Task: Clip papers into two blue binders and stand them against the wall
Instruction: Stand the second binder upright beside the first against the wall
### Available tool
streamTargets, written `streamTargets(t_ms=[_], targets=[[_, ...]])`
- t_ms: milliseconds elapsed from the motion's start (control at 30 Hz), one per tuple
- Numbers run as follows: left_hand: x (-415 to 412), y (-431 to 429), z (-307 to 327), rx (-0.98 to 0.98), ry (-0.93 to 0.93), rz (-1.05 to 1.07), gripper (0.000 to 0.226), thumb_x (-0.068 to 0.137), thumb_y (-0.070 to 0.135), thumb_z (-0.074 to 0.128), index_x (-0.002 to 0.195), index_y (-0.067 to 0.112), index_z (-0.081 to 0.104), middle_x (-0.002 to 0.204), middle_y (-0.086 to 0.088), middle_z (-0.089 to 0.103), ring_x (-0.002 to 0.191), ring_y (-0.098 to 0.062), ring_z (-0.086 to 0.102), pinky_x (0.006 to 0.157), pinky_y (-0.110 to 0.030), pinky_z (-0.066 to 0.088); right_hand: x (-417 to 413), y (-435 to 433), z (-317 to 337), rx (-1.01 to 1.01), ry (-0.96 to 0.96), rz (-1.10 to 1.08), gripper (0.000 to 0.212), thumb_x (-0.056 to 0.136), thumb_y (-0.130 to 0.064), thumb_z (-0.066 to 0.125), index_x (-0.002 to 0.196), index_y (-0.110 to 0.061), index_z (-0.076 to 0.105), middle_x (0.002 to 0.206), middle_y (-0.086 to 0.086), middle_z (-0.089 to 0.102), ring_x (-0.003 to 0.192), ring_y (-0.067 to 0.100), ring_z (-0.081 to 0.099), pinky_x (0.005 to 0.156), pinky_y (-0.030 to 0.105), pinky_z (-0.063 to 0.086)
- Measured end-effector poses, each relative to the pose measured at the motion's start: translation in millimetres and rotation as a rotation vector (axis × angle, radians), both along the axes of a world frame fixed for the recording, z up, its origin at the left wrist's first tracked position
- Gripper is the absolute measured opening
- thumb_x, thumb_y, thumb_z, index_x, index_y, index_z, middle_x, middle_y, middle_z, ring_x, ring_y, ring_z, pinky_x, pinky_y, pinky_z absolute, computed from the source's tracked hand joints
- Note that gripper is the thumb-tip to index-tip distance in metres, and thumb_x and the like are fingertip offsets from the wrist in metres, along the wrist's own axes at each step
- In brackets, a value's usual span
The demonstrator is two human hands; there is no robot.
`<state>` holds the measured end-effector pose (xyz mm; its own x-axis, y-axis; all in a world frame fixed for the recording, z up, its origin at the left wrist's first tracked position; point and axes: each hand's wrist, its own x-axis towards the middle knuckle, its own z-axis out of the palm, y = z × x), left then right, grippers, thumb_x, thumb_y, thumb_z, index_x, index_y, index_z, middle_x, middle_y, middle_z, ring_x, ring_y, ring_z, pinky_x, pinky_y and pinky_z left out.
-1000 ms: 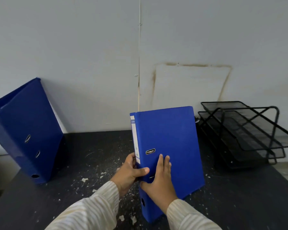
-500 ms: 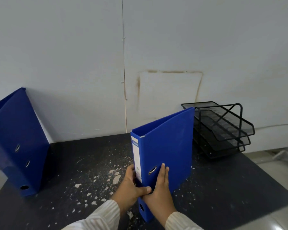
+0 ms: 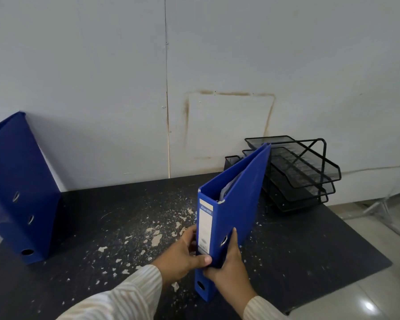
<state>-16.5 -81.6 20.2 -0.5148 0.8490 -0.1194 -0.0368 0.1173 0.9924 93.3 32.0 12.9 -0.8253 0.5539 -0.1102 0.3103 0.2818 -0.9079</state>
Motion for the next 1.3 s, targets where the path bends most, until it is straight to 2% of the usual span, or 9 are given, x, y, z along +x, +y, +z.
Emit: streamTargets(t_ms=[100, 300, 500, 600, 733, 900, 1033, 1167, 1300], targets=[[-1.0, 5.3, 4.6, -0.036, -0.053, -0.126, 0.062, 0.082, 0.007, 0.069, 0.131, 0.031, 0.04, 0.125, 0.014, 0.061, 0.115, -0.003, 0.059, 0.092, -0.021, 0.049, -1.9, -1.5, 3.5, -0.019, 0.001, -0.009, 0.128, 0.062, -0.028, 0.083, 0.146, -0.03, -0.014, 0.153, 0.002, 0.02, 0.136, 0.021, 0.03, 0.108, 0.043, 0.037], [3.5, 10.0, 0.5, -0.024, -0.236, -0.095, 0.055, 0.084, -0.004, 0.064, 0.127, 0.025, 0.046, 0.118, 0.007, 0.069, 0.11, -0.012, 0.064, 0.085, -0.024, 0.053, -7.9, -3.5, 7.9, -0.039, 0.008, -0.003, 0.125, 0.067, -0.034, 0.079, 0.145, -0.032, -0.019, 0.156, 0.002, 0.014, 0.141, 0.024, 0.022, 0.111, 0.049, 0.031], [9.6, 4.2, -6.9, 0.023, -0.262, -0.025, 0.061, 0.081, -0.001, 0.069, 0.132, 0.023, 0.045, 0.127, 0.0, 0.064, 0.116, -0.017, 0.061, 0.092, -0.029, 0.052, -13.4, -6.3, 9.0, -0.062, -0.02, 0.021, 0.117, 0.074, -0.035, 0.074, 0.144, -0.035, -0.018, 0.154, -0.001, 0.023, 0.134, 0.019, 0.035, 0.109, 0.04, 0.036], [8.2, -7.0, -7.3, 0.036, -0.272, 0.048, 0.073, 0.075, 0.004, 0.076, 0.136, 0.02, 0.042, 0.131, -0.004, 0.062, 0.121, -0.021, 0.058, 0.104, -0.039, 0.046, -21.2, -12.4, 11.3, -0.064, -0.023, 0.084, 0.114, 0.074, -0.034, 0.074, 0.145, -0.037, -0.016, 0.153, -0.002, 0.024, 0.133, 0.017, 0.036, 0.108, 0.038, 0.036], [-0.8, -30.2, -3.4, 0.051, -0.238, 0.135, 0.077, 0.074, 0.008, 0.077, 0.139, 0.018, 0.039, 0.132, -0.003, 0.06, 0.122, -0.02, 0.056, 0.106, -0.04, 0.043, -41.0, -30.7, 18.4, -0.109, -0.003, 0.146, 0.096, 0.084, -0.029, 0.066, 0.146, -0.04, -0.007, 0.146, -0.003, 0.036, 0.123, 0.015, 0.046, 0.105, 0.041, 0.042], [-15.8, -74.7, 3.2, 0.053, -0.192, 0.284, 0.06, 0.083, 0.008, 0.07, 0.134, 0.025, 0.045, 0.123, 0.008, 0.066, 0.112, -0.009, 0.062, 0.091, -0.026, 0.052, -63.4, -60.9, 21.2, 0.013, 0.042, 0.302, 0.08, 0.081, -0.016, 0.068, 0.143, -0.037, 0.021, 0.135, -0.001, 0.051, 0.118, 0.013, 0.054, 0.099, 0.04, 0.047], [-24.5, -115.5, 5.8, 0.059, -0.159, 0.395, 0.055, 0.085, 0.011, 0.068, 0.13, 0.032, 0.045, 0.119, 0.015, 0.068, 0.113, -0.006, 0.062, 0.094, -0.026, 0.051, -94.6, -102.3, 22.5, 0.025, 0.103, 0.397, 0.049, 0.099, -0.017, 0.044, 0.144, -0.031, 0.029, 0.127, 0.005, 0.057, 0.106, 0.016, 0.061, 0.086, 0.03, 0.054], [-32.2, -152.9, 7.0, 0.057, -0.143, 0.505, 0.052, 0.083, 0.016, 0.071, 0.124, 0.036, 0.046, 0.112, 0.024, 0.068, 0.105, 0.002, 0.063, 0.08, -0.014, 0.052, -112.9, -137.8, 27.2, -0.102, 0.103, 0.494, 0.059, 0.098, -0.007, 0.043, 0.145, -0.034, 0.021, 0.128, -0.002, 0.054, 0.103, 0.001, 0.057, 0.076, 0.013, 0.052], [-42.4, -182.6, 5.8, 0.029, -0.106, 0.584, 0.058, 0.079, 0.026, 0.075, 0.125, 0.041, 0.044, 0.113, 0.027, 0.067, 0.107, 0.005, 0.061, 0.085, -0.015, 0.051, -123.4, -159.5, 32.7, 0.01, 0.079, 0.578, 0.077, 0.084, -0.012, 0.064, 0.143, -0.034, 0.021, 0.133, -0.005, 0.051, 0.117, 0.01, 0.054, 0.097, 0.034, 0.049]])
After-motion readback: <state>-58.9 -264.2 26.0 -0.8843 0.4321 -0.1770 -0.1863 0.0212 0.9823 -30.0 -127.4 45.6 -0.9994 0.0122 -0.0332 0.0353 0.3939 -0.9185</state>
